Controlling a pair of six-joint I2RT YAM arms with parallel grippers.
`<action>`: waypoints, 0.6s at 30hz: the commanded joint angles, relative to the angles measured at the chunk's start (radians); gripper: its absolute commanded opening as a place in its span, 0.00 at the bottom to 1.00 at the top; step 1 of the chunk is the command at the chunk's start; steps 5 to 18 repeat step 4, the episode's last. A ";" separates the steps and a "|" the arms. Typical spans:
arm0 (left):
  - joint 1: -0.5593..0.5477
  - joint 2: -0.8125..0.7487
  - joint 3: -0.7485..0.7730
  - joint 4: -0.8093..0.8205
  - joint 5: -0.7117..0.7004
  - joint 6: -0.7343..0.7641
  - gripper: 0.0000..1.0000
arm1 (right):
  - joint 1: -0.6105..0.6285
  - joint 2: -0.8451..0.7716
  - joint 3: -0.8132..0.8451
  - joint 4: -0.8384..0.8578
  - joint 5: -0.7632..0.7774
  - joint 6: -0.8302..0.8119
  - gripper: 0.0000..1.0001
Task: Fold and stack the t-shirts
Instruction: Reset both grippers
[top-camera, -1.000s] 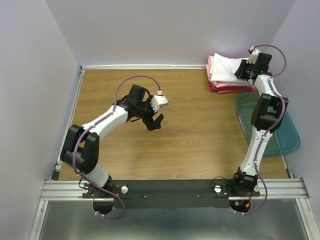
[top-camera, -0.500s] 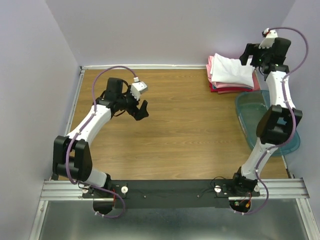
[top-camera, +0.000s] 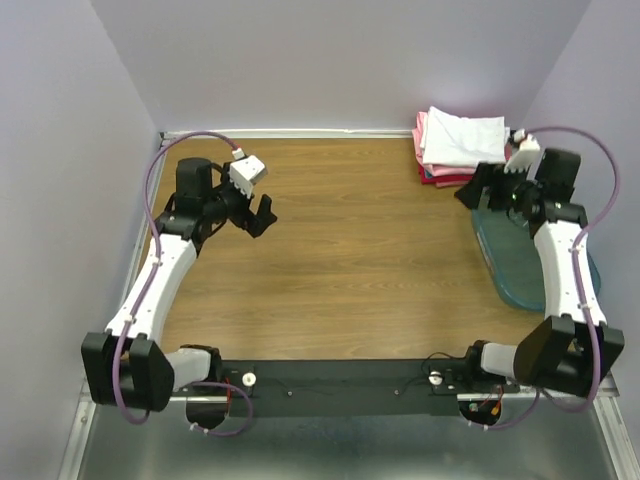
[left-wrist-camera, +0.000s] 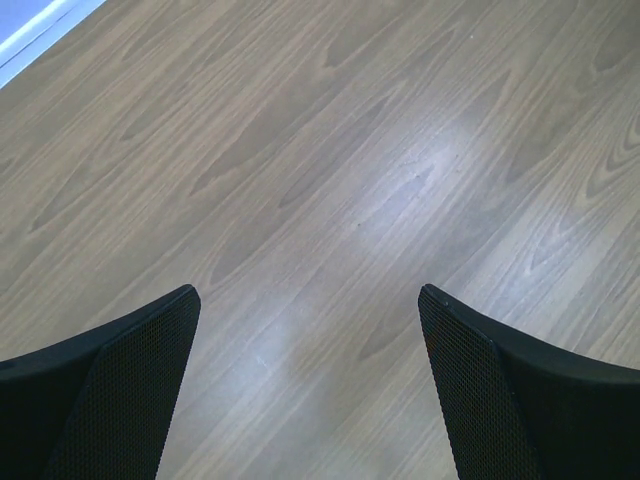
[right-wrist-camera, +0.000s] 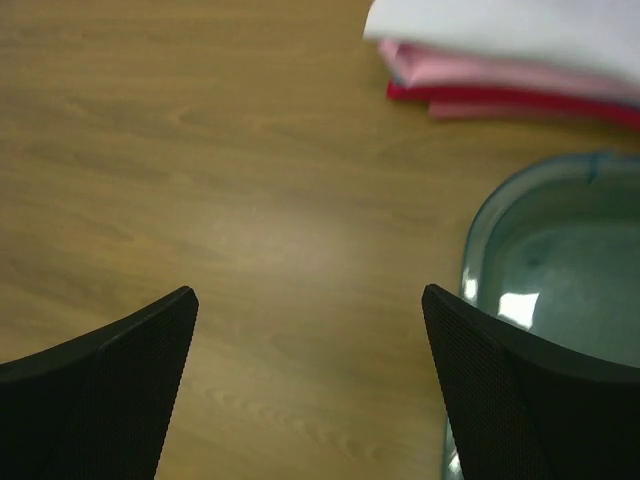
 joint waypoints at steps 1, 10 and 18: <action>0.005 -0.085 -0.080 -0.010 -0.050 -0.035 0.98 | -0.004 -0.128 -0.155 -0.137 -0.063 -0.042 1.00; 0.006 -0.138 -0.106 -0.010 -0.076 -0.055 0.98 | -0.004 -0.195 -0.191 -0.168 -0.048 -0.059 1.00; 0.006 -0.138 -0.106 -0.010 -0.076 -0.055 0.98 | -0.004 -0.195 -0.191 -0.168 -0.048 -0.059 1.00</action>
